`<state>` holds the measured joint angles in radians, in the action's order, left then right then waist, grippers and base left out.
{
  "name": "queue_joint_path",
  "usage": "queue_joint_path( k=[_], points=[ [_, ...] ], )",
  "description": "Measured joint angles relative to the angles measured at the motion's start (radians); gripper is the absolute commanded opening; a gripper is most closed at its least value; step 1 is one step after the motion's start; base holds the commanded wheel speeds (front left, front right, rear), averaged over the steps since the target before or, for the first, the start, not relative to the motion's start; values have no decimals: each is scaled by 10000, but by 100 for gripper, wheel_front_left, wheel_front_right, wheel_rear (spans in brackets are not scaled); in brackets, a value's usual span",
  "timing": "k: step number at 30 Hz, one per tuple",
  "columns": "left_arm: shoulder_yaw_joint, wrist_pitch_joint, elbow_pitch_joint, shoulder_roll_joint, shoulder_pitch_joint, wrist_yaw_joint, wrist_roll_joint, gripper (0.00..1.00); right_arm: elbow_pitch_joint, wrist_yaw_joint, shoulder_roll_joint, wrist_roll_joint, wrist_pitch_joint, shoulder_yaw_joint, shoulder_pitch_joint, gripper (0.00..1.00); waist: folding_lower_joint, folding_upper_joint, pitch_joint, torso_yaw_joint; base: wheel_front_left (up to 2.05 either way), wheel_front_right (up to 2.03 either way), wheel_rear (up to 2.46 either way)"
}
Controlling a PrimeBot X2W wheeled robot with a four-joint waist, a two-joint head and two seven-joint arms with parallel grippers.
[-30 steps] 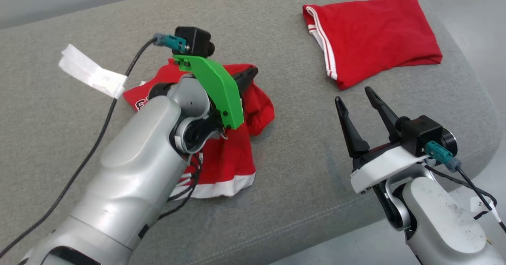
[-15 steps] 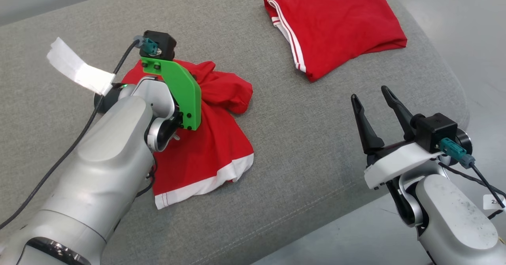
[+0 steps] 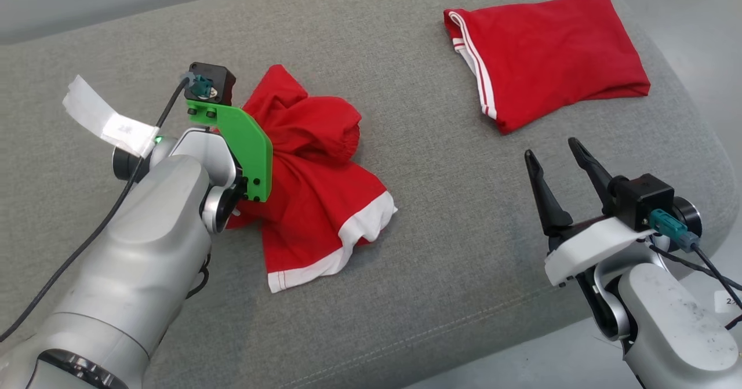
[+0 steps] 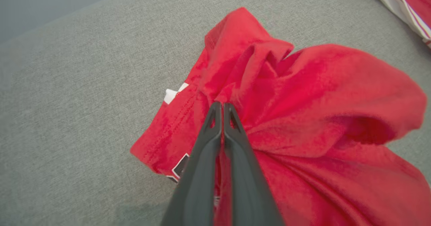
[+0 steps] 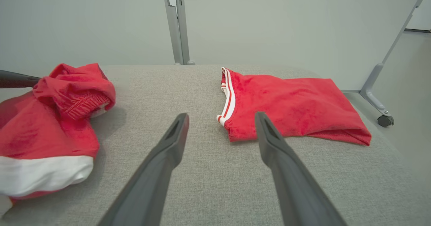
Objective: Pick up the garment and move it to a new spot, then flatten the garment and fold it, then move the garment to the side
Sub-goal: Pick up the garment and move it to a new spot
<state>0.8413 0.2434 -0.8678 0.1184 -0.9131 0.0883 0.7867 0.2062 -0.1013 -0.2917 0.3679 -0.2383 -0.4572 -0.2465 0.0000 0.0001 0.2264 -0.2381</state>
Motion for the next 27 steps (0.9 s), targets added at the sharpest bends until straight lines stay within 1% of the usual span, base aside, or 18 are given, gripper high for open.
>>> queue_joint_path(
  k=[9,14,18,20,27],
  points=[
    [-244,-441,-453,6,13,56,-4,0,40,33,-104,-2,12,-33,134,100,0,0,-251,526,0,0,0],
    [-420,-635,-698,56,46,61,82,0,42,31,-217,-2,15,0,162,100,0,0,-311,677,0,0,0],
    [-610,-784,-980,336,314,84,173,0,40,31,-215,-2,29,-12,188,100,0,-1,-324,724,0,0,0],
    [-648,-832,-1028,384,404,84,217,0,40,31,-215,0,29,-6,217,100,0,-1,-326,737,0,0,0],
    [-894,-1009,-1055,382,756,73,648,0,35,13,-364,17,29,291,535,100,0,-1,-294,978,0,0,0]
  ],
)
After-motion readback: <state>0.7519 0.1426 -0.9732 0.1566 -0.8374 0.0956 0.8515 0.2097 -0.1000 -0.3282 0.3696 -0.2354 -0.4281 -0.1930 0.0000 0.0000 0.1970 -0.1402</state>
